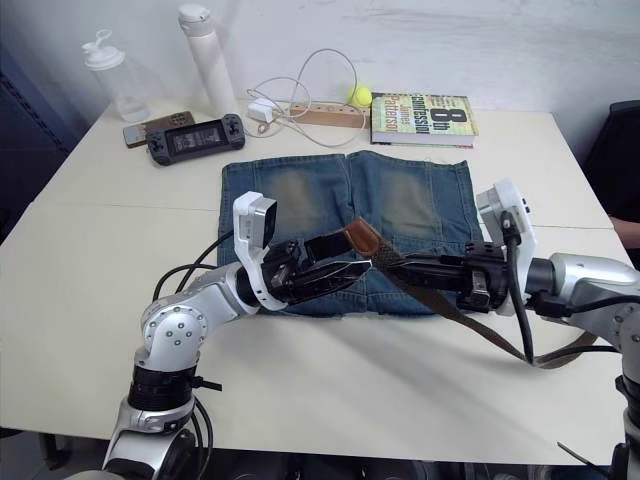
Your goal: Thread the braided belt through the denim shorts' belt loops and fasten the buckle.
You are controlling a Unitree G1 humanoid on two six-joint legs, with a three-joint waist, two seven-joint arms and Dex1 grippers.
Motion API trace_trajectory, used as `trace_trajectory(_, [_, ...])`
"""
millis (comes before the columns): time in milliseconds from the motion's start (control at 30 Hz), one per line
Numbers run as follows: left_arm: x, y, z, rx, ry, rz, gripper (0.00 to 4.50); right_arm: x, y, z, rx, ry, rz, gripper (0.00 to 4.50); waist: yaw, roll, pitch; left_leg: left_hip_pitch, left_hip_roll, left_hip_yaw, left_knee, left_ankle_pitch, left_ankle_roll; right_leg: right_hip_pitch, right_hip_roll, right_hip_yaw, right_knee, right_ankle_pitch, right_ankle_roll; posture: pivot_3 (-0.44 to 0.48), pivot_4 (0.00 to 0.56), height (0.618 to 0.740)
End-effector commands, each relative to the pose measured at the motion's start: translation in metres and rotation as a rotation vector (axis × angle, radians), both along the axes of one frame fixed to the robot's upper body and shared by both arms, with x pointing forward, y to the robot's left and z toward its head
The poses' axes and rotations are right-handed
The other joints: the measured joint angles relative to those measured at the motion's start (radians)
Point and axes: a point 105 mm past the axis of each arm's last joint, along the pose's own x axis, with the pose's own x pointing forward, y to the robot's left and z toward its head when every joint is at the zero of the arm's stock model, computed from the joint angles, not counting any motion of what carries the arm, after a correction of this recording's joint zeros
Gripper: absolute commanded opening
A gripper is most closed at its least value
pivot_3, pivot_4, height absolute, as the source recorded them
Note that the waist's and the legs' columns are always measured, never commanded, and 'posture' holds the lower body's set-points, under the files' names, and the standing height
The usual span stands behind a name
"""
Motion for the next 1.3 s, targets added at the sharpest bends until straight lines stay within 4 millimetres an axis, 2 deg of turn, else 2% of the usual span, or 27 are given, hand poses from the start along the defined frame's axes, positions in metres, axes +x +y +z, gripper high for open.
trace_trajectory(33, [-0.007,-0.007,0.007,-0.037,-0.013,-0.037,3.95,-0.005,-0.002,0.009,0.013,-0.04,0.001,0.0,0.0,0.0,0.0,0.0,0.0,0.0,0.0,0.0,0.0,0.0,0.0,0.0,0.0,0.0,0.0,0.0,0.15,0.735])
trace_trajectory(133, [-0.01,-0.009,0.009,-0.051,-0.001,-0.078,2.82,-0.005,-0.004,0.008,0.017,-0.039,-0.011,0.0,0.0,0.0,0.0,0.0,0.0,0.0,0.0,0.0,0.0,0.0,0.0,0.0,0.0,0.0,0.0,0.0,0.15,0.735])
trace_trajectory(200, [-0.014,-0.01,0.012,-0.069,-0.009,-0.116,1.76,-0.006,-0.004,0.01,0.032,-0.055,-0.018,0.0,0.001,0.0,0.0,0.0,0.0,0.0,0.0,0.0,0.0,0.0,0.0,0.0,0.0,0.0,0.0,0.0,0.15,0.735])
trace_trajectory(333, [-0.017,-0.014,0.022,-0.115,-0.023,-0.165,0.02,-0.006,-0.01,0.015,0.057,-0.086,-0.066,0.0,0.002,0.0,0.0,0.0,0.0,0.0,0.0,0.0,0.0,0.0,0.0,0.0,0.0,0.0,0.0,0.0,0.15,0.735])
trace_trajectory(467, [-0.011,-0.018,0.025,-0.122,-0.019,-0.163,0.02,-0.004,-0.025,0.012,0.041,-0.105,-0.164,0.0,0.004,0.0,0.0,0.0,0.0,0.0,0.0,0.0,0.0,0.001,0.0,0.0,-0.001,0.0,0.0,0.0,0.15,0.735])
trace_trajectory(600, [0.003,-0.022,0.028,-0.138,-0.018,-0.112,0.0,-0.007,-0.078,0.019,0.266,-0.085,-0.449,1.62,0.012,0.0,0.0,-0.002,-0.001,-0.001,0.0,-0.001,0.001,0.001,0.0,-0.002,-0.002,0.0,0.001,0.0,0.15,0.735])
trace_trajectory(667, [0.005,-0.023,0.026,-0.124,-0.029,-0.101,0.0,-0.014,-0.098,0.025,0.404,-0.087,-0.55,2.61,0.013,0.0,0.0,-0.002,-0.001,-0.001,0.0,-0.001,0.002,0.001,0.0,-0.002,-0.002,0.001,0.001,0.0,0.15,0.735])
trace_trajectory(733, [0.009,-0.025,0.024,-0.116,-0.026,-0.092,0.0,-0.025,-0.11,0.031,0.545,-0.079,-0.595,3.62,0.012,0.0,0.0,-0.002,-0.001,0.0,0.0,0.0,0.002,0.001,0.0,-0.001,-0.002,0.001,0.001,0.0,0.15,0.735])
trace_trajectory(800, [0.012,-0.027,0.023,-0.111,-0.019,-0.08,0.0,-0.04,-0.107,0.031,0.635,-0.048,-0.582,4.48,0.007,0.001,0.0,-0.002,-0.001,0.0,0.0,0.0,0.002,0.001,0.0,-0.001,-0.001,0.001,0.001,0.0,0.15,0.735])
trace_trajectory(933, [0.011,-0.04,0.021,-0.118,0.044,-0.119,0.0,-0.063,-0.05,-0.006,0.638,0.146,-0.45,4.48,-0.001,0.001,-0.001,0.001,-0.001,0.001,-0.002,0.0,0.002,0.001,0.001,0.002,-0.002,0.001,0.002,0.0,0.15,0.735])
trace_trajectory(1000, [0.011,-0.046,0.021,-0.133,0.083,-0.141,0.0,-0.066,-0.033,-0.023,0.673,0.208,-0.451,4.48,-0.001,0.002,-0.001,0.001,0.0,0.0,-0.002,0.0,0.002,0.001,0.001,0.002,-0.002,0.001,0.002,0.0,0.15,0.735])
trace_trajectory(1167, [0.014,-0.048,0.029,-0.213,0.173,-0.142,0.0,-0.063,-0.014,-0.046,0.811,0.272,-0.483,4.48,-0.002,0.002,-0.001,0.002,-0.001,0.002,-0.002,0.0,0.002,0.001,0.0,0.005,-0.005,0.001,0.004,0.0,0.15,0.735])
trace_trajectory(1300, [0.011,-0.045,0.028,-0.201,0.199,-0.163,0.0,-0.047,-0.008,-0.058,0.893,0.266,-0.535,4.48,-0.003,0.003,-0.002,0.002,-0.001,0.001,-0.003,0.0,0.001,0.0,0.0,0.005,-0.006,0.001,0.003,0.0,0.15,0.735])
